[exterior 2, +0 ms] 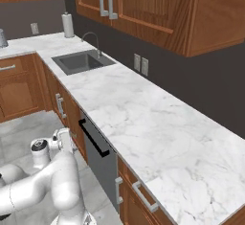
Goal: Open the dishwasher door and pull out the top rack.
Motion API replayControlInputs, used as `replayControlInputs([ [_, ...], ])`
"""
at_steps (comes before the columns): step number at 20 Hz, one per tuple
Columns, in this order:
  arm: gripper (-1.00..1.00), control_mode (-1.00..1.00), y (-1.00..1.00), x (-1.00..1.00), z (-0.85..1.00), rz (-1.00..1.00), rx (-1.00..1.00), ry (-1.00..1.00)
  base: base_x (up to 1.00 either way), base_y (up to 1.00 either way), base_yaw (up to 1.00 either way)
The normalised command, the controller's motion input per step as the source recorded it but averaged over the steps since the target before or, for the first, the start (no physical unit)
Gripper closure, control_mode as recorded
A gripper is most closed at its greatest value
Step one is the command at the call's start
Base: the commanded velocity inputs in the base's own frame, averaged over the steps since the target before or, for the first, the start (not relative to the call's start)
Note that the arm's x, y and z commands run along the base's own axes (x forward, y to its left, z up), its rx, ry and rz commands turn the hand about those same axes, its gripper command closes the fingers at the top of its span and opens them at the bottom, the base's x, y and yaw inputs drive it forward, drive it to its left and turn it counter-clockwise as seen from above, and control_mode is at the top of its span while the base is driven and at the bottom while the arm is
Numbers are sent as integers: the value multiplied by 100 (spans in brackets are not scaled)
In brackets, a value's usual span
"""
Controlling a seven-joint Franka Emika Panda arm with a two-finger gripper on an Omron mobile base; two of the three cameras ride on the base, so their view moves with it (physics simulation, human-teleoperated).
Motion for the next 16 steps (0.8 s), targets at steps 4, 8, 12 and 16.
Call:
replayControlInputs([
  [4,-100,-100,-9,42,-34,0,0,0,0,0,0],
  [8,-100,-100,-8,45,-41,0,0,0,0,0,0],
  [12,-100,-100,-6,40,-41,0,0,0,0,0,0],
  [16,-100,-100,-2,31,-31,0,0,0,0,0,0],
])
